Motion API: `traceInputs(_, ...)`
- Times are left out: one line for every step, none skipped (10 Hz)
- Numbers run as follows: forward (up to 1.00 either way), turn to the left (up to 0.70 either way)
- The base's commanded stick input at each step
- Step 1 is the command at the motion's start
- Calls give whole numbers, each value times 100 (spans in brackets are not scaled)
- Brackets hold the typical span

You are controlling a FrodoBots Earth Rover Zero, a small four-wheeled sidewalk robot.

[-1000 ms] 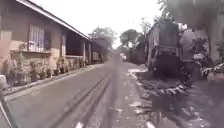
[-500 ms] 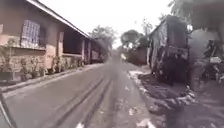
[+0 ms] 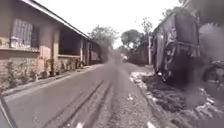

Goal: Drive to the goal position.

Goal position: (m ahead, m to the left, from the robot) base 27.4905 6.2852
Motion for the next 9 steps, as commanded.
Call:
traceInputs(100,0)
traceInputs(100,0)
traceInputs(100,0)
traceInputs(100,-40)
traceInputs(100,-40)
traceInputs(100,-6)
traceInputs(100,0)
traceInputs(100,0)
traceInputs(100,0)
